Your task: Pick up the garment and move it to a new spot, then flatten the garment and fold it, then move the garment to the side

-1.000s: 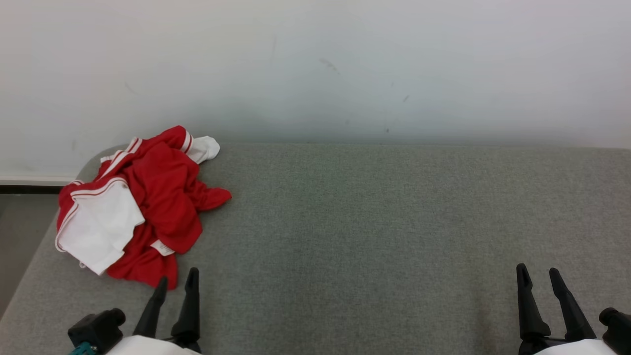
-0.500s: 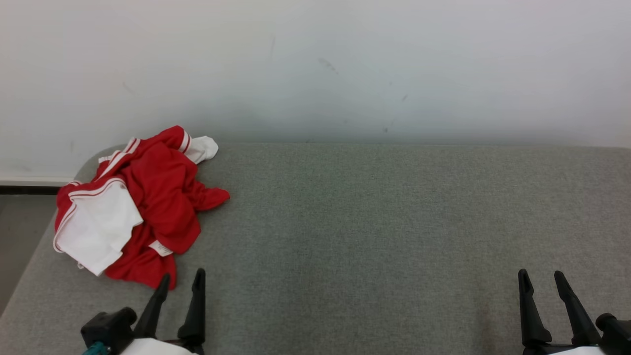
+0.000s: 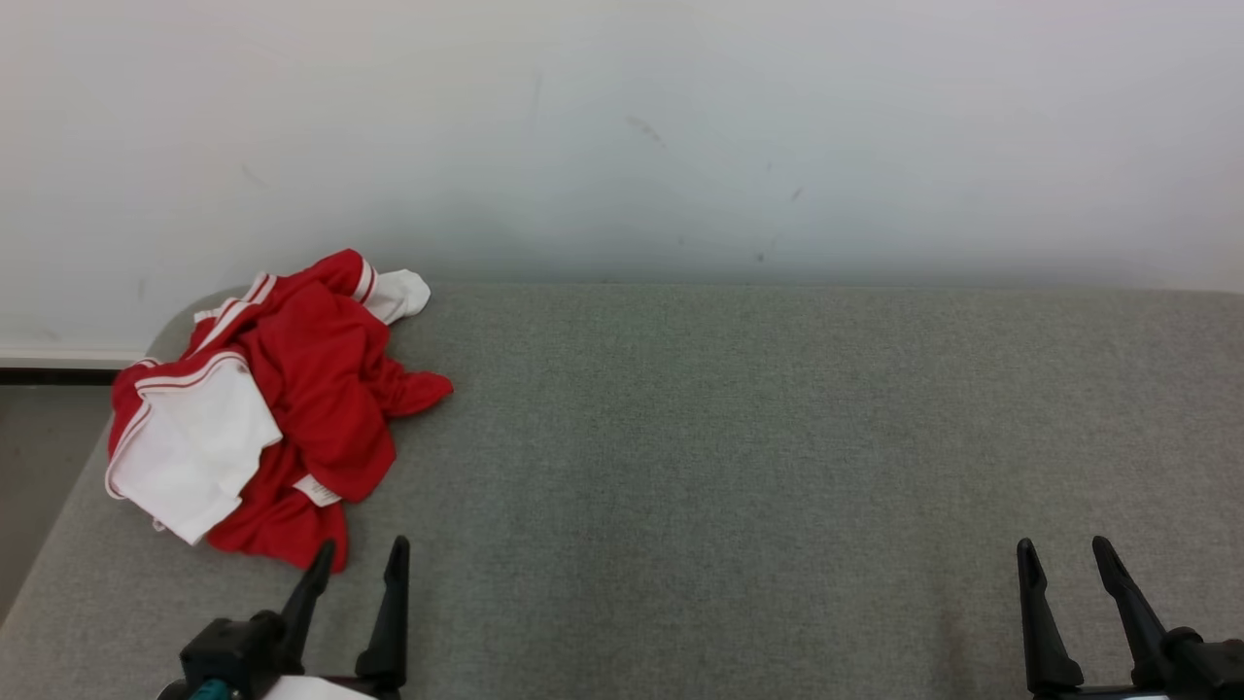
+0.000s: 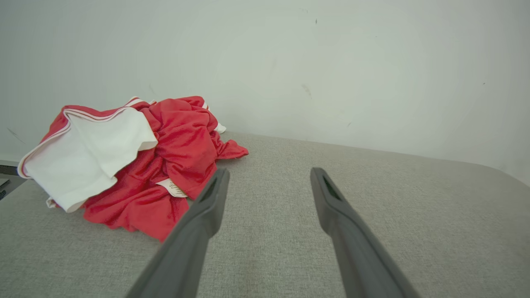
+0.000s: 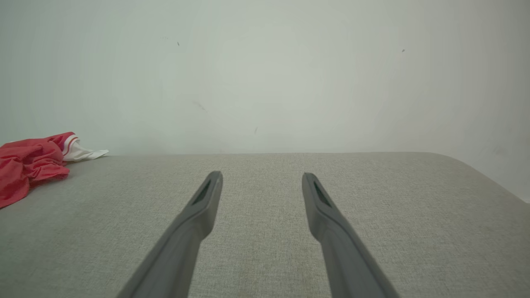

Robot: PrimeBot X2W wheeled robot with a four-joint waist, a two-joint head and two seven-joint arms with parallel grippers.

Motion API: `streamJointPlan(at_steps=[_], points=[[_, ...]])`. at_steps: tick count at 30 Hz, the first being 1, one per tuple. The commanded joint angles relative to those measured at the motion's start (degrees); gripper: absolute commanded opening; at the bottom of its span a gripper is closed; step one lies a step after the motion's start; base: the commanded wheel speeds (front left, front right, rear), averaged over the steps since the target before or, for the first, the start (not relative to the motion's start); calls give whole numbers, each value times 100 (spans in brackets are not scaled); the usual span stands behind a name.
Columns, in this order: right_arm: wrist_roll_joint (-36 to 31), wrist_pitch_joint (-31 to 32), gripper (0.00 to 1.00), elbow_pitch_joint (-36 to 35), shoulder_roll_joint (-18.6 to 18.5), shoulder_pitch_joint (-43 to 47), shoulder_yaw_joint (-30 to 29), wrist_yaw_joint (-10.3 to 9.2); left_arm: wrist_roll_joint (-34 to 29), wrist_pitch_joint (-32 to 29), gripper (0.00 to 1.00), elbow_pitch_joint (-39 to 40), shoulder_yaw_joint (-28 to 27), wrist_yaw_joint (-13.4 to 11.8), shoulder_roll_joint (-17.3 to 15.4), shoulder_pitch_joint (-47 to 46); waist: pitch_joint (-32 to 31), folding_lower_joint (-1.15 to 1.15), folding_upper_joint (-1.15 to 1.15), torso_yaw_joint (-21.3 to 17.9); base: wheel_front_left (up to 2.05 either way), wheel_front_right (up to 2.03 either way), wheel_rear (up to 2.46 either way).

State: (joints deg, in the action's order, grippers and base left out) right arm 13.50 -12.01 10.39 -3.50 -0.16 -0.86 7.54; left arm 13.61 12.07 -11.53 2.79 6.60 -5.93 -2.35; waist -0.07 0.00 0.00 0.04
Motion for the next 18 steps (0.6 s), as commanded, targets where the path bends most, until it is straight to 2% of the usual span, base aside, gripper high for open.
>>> streamJointPlan(at_steps=[1,18], points=[[-130,-55,100,-51,-4,26,-23,-8,-185,49,100,23,7,-3,-52,24,2,0,0,-1,0,0,0],[-557,-237,100,84,22,68,-140,-9,-660,232,100,-225,-75,33,-7,37,11,0,0,-1,0,0,0]])
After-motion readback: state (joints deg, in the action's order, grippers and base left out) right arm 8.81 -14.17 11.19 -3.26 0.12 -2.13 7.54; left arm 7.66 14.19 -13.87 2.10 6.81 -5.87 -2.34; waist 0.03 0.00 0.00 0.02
